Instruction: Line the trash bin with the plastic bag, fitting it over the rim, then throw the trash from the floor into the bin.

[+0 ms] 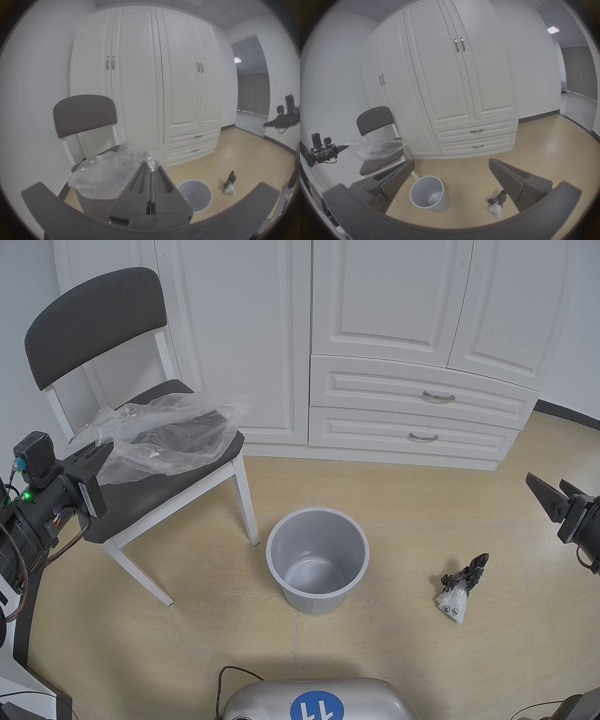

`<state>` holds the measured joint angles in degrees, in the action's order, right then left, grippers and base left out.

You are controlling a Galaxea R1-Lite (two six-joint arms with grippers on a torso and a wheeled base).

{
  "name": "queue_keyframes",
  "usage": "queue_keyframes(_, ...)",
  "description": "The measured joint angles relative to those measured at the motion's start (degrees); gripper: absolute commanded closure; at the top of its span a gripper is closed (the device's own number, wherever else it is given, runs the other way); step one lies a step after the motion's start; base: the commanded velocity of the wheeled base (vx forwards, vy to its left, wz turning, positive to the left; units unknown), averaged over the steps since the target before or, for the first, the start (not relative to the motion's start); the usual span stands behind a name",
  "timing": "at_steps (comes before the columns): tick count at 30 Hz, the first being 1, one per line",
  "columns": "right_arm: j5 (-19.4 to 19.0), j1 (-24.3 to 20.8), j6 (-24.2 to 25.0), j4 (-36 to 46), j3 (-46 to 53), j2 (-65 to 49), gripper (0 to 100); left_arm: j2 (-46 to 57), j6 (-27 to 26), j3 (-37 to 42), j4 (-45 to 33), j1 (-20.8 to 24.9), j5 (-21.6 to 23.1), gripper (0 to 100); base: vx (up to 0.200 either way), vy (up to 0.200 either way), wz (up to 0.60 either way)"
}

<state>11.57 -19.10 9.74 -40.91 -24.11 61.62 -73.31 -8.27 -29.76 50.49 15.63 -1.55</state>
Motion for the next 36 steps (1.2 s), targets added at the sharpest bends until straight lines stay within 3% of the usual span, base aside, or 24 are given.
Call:
queue_keyframes(7,0.22,-1.65,-0.04,-0.11,0.13,1.02,0,3.69,1.21,-0.30,-0.71,5.89,-0.01,100,0.000,0.000,0.00)
queue_keyframes(17,2.83,-8.09,0.11,-0.11,0.20,1.99,0,9.40,1.40,-0.72,-5.34,13.28,-0.01,100,0.000,0.000,0.00)
queue_keyframes(23,3.45,-9.92,0.16,-0.09,0.41,2.60,0,11.46,1.40,-1.05,-5.94,19.87,0.00,100,0.000,0.000,0.00)
queue_keyframes(30,2.36,-11.24,0.11,0.73,-1.90,3.25,0,12.51,1.34,-1.58,-6.05,24.66,0.07,100,0.000,0.000,0.00)
queue_keyframes(36,-1.17,-13.20,2.63,1.77,-1.73,4.30,0,12.37,1.45,-1.91,-6.05,28.00,-0.04,100,0.000,0.000,0.00)
